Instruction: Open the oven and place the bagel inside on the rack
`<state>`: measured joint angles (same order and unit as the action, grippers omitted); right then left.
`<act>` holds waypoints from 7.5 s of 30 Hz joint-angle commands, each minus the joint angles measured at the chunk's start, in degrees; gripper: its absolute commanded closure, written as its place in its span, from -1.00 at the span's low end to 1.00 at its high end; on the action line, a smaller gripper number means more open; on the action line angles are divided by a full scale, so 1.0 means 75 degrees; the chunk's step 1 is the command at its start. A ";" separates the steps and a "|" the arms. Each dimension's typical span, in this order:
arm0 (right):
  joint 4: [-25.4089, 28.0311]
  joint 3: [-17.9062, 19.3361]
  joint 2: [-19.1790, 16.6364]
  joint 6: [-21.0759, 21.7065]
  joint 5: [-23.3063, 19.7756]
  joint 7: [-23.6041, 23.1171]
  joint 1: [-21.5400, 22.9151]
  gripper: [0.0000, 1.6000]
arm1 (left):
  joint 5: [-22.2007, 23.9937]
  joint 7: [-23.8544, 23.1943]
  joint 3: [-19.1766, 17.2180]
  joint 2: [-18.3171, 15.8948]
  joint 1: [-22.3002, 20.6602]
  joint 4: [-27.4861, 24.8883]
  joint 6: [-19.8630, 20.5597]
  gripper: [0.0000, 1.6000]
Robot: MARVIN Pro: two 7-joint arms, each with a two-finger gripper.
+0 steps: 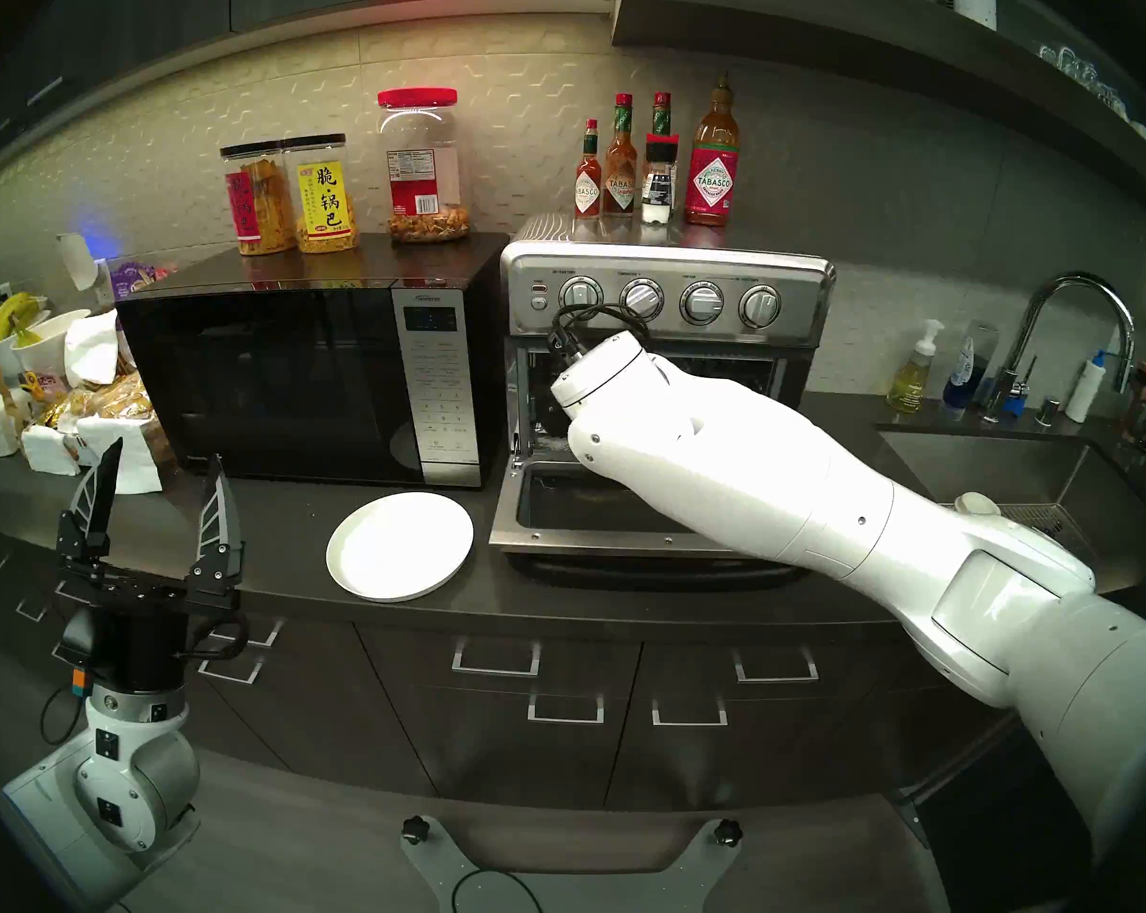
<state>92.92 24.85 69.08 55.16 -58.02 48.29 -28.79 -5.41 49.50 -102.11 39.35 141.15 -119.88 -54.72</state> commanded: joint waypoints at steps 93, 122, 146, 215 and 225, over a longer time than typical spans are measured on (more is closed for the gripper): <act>-0.1255 -0.0439 0.0222 -0.0996 0.0129 0.0349 0.0239 1.00 | 0.0008 0.0008 -0.0074 0.0001 0.0020 -0.0099 -0.0001 -1.00; -0.2367 -0.0489 0.0980 -0.1848 0.0653 0.0812 0.0156 1.00 | 0.0005 0.0009 -0.0069 0.0002 0.0012 -0.0094 -0.0004 -1.00; -0.1437 -0.0205 0.0449 -0.1016 0.0172 0.0845 -0.0046 -1.00 | 0.0008 0.0009 -0.0075 0.0000 0.0021 -0.0100 -0.0001 -1.00; 0.4627 0.2539 -0.5271 -0.2156 -0.0563 -0.0832 -0.5078 -1.00 | -0.0003 0.0008 -0.0028 -0.0002 -0.0032 -0.0057 -0.0014 -1.00; 0.4514 0.2951 -0.6031 -0.3168 -0.0539 -0.1712 -0.5807 -1.00 | -0.0003 0.0008 -0.0022 -0.0003 -0.0039 -0.0052 -0.0014 -1.00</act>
<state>127.45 45.38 28.99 34.69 -62.10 38.35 -67.39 -5.41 49.49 -101.98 39.34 141.01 -119.80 -54.72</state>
